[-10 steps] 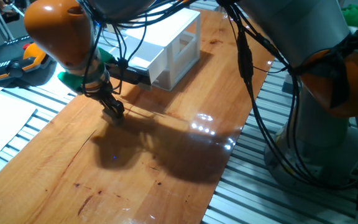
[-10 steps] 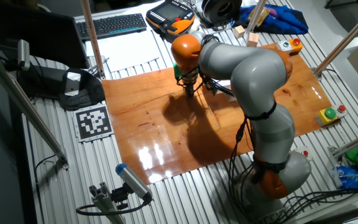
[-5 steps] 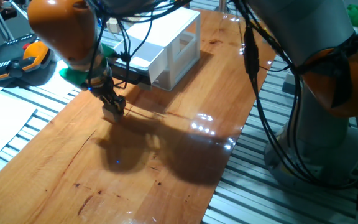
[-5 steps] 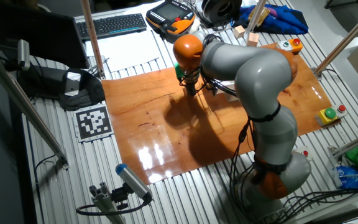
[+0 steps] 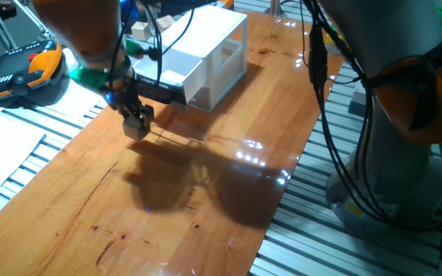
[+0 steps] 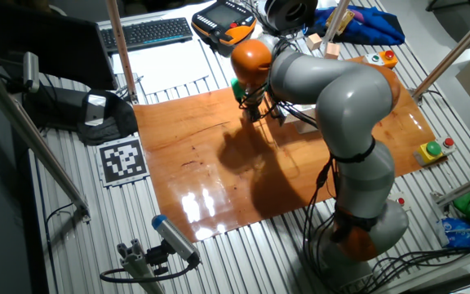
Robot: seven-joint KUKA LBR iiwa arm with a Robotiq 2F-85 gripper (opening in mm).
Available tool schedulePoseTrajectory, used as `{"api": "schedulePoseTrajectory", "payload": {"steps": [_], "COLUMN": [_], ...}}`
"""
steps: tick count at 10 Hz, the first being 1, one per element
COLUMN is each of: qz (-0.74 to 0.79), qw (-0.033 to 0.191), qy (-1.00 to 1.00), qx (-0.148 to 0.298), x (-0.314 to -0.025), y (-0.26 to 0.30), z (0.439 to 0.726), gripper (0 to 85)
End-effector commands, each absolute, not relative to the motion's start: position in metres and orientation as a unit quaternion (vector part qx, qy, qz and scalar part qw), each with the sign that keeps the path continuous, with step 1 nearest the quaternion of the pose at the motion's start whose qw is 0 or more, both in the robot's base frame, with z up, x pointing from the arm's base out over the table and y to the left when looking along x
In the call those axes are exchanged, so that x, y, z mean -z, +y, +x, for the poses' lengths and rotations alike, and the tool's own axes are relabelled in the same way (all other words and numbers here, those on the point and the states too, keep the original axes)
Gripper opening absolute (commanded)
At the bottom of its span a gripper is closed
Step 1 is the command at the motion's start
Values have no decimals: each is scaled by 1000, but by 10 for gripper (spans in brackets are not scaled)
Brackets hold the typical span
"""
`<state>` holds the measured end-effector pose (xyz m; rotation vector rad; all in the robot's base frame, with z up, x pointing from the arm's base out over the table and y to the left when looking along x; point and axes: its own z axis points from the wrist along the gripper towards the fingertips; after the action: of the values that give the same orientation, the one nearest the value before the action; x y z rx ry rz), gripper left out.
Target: Put things in the drawer
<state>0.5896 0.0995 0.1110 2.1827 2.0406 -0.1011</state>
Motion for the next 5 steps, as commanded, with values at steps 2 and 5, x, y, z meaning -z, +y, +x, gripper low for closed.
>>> {"api": "schedulePoseTrajectory", "payload": {"steps": [2,5], "qz": [717,699], "qw": [85,102], "qy": [691,708], "qx": [26,29], "x": [-118,-132], "y": [100,102], "z": [585,575], "gripper": [0,0]}}
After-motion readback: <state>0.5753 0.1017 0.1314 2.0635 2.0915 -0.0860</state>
